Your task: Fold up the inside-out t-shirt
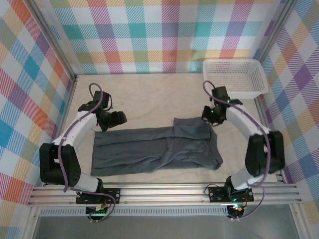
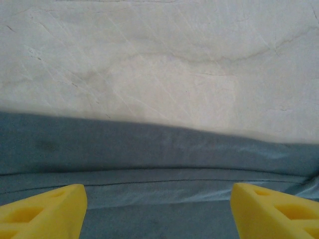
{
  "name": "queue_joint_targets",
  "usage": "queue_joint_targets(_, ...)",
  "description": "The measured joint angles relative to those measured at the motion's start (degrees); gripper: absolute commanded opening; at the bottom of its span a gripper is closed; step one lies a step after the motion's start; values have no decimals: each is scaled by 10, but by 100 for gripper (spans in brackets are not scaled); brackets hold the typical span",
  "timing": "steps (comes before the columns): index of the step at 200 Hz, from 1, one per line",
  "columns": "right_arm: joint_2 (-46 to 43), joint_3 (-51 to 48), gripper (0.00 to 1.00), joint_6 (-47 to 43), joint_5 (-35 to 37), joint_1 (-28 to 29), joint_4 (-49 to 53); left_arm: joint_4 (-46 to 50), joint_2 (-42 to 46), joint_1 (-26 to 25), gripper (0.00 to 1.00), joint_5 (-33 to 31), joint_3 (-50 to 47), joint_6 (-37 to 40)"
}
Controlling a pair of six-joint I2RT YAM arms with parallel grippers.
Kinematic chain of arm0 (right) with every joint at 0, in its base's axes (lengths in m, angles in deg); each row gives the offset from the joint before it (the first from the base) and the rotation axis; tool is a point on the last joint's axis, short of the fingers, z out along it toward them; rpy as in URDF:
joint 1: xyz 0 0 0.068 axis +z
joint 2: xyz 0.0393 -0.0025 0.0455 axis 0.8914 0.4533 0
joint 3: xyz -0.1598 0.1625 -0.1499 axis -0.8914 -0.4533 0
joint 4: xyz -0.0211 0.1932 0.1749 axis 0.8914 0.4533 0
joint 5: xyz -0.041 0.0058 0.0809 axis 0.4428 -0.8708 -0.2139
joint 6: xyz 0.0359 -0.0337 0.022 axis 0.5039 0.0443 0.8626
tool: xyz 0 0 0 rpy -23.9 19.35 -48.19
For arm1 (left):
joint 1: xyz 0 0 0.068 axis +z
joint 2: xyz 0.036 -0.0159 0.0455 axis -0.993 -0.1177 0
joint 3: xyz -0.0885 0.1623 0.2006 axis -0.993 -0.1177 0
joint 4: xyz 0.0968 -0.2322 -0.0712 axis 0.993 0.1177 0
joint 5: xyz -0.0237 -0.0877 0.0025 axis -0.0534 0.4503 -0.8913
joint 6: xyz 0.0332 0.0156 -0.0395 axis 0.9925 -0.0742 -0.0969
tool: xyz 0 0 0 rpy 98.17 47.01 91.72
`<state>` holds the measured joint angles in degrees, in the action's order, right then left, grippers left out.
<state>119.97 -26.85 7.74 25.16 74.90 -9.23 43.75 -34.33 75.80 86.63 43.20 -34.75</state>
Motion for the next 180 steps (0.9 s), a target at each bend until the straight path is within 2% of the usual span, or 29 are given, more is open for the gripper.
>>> queue_joint_targets(10,-68,-64,0,17,-8,4,-6,-2,-1,0,76,0,0,1)
queue_joint_targets(20,-164,-140,10,48,-9,13,-10,-3,-2,0,76,0,0,1)
queue_joint_targets(38,-345,-256,47,102,-16,27,3,-3,-2,0,76,0,0,1)
queue_joint_targets(45,-401,-285,57,117,-18,28,8,-4,-2,0,76,0,0,1)
queue_joint_targets(54,-449,-303,61,130,-18,28,21,-6,-4,0,76,0,0,1)
queue_joint_targets(63,-459,-300,63,134,-18,28,25,-7,-8,-1,76,0,1,1)
queue_joint_targets(77,-421,-267,64,132,-23,28,28,-7,-14,-4,77,1,3,1)
queue_joint_targets(96,-297,-175,64,114,-31,42,26,-12,-13,-13,79,12,3,2)
queue_joint_targets(121,-108,-40,64,85,-33,87,2,-44,-2,-33,86,67,2,8)
queue_joint_targets(151,42,26,61,74,-39,104,-27,-84,40,-63,91,141,-18,13)
queue_joint_targets(163,86,36,51,73,-42,110,-33,-94,58,-74,92,161,-30,15)
queue_joint_targets(180,133,47,20,71,-49,116,-38,-94,80,-83,93,176,-46,17)
